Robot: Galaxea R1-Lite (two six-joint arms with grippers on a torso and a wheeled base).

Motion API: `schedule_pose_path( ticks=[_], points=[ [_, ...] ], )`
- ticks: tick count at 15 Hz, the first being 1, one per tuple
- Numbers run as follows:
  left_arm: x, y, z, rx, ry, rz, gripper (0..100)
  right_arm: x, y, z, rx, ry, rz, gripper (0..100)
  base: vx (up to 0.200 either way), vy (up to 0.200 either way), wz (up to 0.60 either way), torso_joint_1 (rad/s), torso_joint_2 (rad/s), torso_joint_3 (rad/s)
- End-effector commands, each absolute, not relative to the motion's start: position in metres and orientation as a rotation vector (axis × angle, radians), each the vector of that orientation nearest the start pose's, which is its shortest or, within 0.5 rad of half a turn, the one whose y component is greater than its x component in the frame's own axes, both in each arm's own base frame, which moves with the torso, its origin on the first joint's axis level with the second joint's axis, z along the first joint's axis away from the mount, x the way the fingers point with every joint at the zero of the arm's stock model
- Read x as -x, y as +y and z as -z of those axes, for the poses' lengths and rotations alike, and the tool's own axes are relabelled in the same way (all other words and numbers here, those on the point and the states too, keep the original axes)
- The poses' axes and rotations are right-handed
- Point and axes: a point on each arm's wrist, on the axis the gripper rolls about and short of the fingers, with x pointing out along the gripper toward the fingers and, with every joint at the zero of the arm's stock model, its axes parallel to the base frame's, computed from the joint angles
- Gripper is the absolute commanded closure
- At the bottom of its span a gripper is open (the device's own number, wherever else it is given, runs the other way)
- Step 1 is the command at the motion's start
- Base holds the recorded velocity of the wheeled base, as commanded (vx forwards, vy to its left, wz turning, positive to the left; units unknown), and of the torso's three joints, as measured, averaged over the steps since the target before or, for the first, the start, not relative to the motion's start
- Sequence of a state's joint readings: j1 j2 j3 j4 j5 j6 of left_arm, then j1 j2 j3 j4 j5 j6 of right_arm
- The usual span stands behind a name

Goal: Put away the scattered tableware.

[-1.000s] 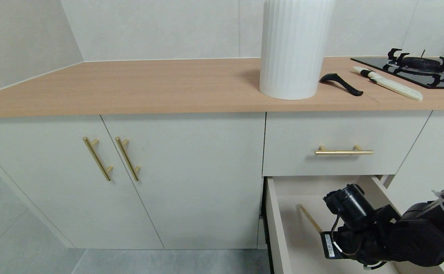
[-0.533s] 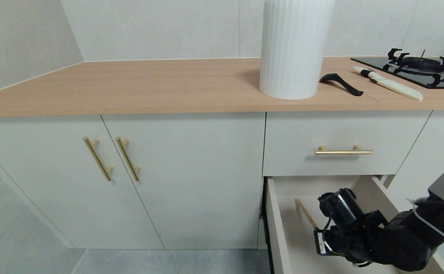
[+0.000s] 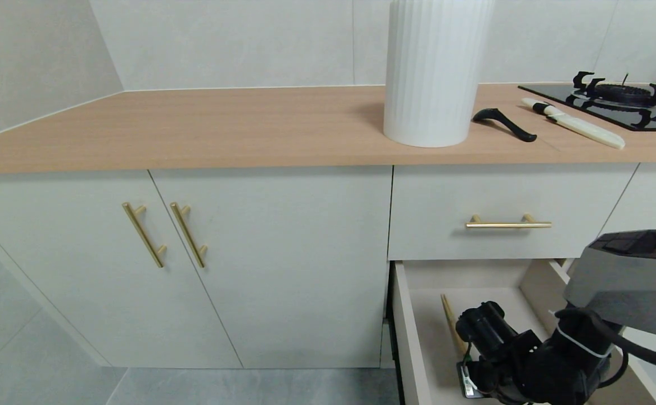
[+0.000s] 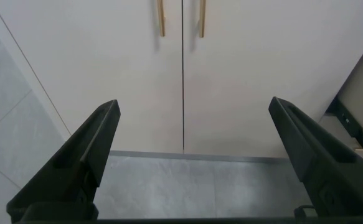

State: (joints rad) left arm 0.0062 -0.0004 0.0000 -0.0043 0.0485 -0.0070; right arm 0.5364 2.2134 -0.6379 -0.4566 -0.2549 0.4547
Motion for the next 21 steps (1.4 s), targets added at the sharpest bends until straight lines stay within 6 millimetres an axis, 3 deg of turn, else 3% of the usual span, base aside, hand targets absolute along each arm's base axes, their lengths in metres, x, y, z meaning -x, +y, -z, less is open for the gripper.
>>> schedule_pose_path(
  ticks=[1, 5, 6, 12, 14, 15, 19, 21],
  points=[
    [0.023, 0.001, -0.076, 0.008, -0.005, -0.055, 0, -0.259, 0.148, 0.032, 0.030, 1.072, -0.005, 100, 0.000, 0.000, 0.00, 0.000, 0.00, 0.000],
    [0.023, 0.001, -0.076, 0.008, -0.005, -0.055, 0, -0.259, 0.148, 0.032, 0.030, 1.069, -0.005, 100, 0.000, 0.000, 0.00, 0.000, 0.00, 0.000],
    [0.023, 0.001, -0.076, 0.008, -0.005, -0.055, 0, -0.259, 0.147, 0.033, 0.036, 1.067, 0.005, 0, 0.000, 0.000, 0.00, 0.000, 0.00, 0.000],
    [0.023, 0.001, -0.076, 0.008, -0.005, -0.055, 0, -0.259, 0.147, 0.025, 0.028, 1.043, 0.003, 0, 0.000, 0.000, 0.00, 0.000, 0.00, 0.000],
    [0.023, 0.001, -0.076, 0.008, -0.005, -0.055, 0, -0.252, 0.143, -0.015, -0.012, 0.949, -0.036, 0, 0.000, 0.000, 0.00, 0.000, 0.00, 0.000],
    [0.023, 0.001, -0.076, 0.008, -0.005, -0.055, 0, -0.245, 0.139, -0.045, -0.020, 0.896, -0.071, 0, 0.000, 0.000, 0.00, 0.000, 0.00, 0.000],
    [0.023, 0.001, -0.076, 0.008, -0.005, -0.055, 0, -0.197, 0.113, -0.154, -0.065, 0.905, -0.188, 0, 0.000, 0.000, 0.00, 0.000, 0.00, 0.000],
    [0.023, 0.001, -0.076, 0.008, -0.005, -0.055, 0, -0.170, 0.098, -0.198, -0.081, 0.899, -0.214, 0, 0.000, 0.000, 0.00, 0.000, 0.00, 0.000]
  ],
)
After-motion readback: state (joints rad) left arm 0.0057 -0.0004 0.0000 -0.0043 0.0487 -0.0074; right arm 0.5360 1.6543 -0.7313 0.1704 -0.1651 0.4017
